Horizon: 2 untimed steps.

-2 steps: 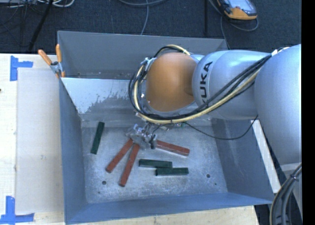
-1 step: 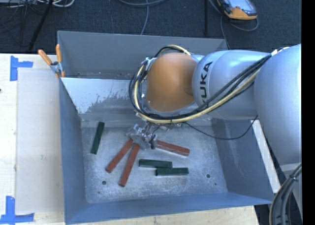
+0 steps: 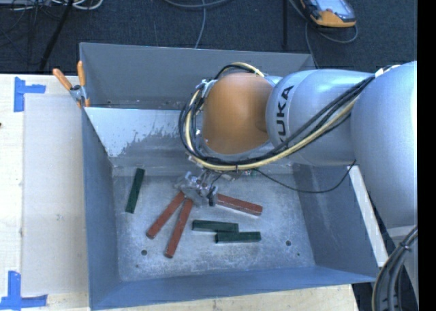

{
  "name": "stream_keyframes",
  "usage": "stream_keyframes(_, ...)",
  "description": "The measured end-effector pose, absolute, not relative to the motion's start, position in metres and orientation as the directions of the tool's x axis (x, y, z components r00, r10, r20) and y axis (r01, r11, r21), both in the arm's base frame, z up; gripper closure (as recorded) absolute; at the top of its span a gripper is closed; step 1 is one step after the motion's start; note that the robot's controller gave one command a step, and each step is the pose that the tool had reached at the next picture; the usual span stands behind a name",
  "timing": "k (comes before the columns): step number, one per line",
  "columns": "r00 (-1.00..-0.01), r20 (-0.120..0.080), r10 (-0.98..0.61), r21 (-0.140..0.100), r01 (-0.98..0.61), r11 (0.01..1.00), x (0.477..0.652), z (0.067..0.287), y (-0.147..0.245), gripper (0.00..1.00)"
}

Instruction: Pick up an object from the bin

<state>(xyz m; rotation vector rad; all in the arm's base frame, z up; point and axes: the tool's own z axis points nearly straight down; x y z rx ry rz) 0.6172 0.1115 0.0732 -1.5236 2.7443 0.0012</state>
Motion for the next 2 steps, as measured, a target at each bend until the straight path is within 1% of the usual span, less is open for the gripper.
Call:
stream_keyframes(1,-0.529,-0.002,-0.848,0.000,-0.848,0.529,0.6162,0.0707,0.1111,0.00)
stream_keyframes(2,-0.531,-0.004,-0.847,-0.001,-0.847,0.531,0.6168,0.0714,0.1111,1.00)
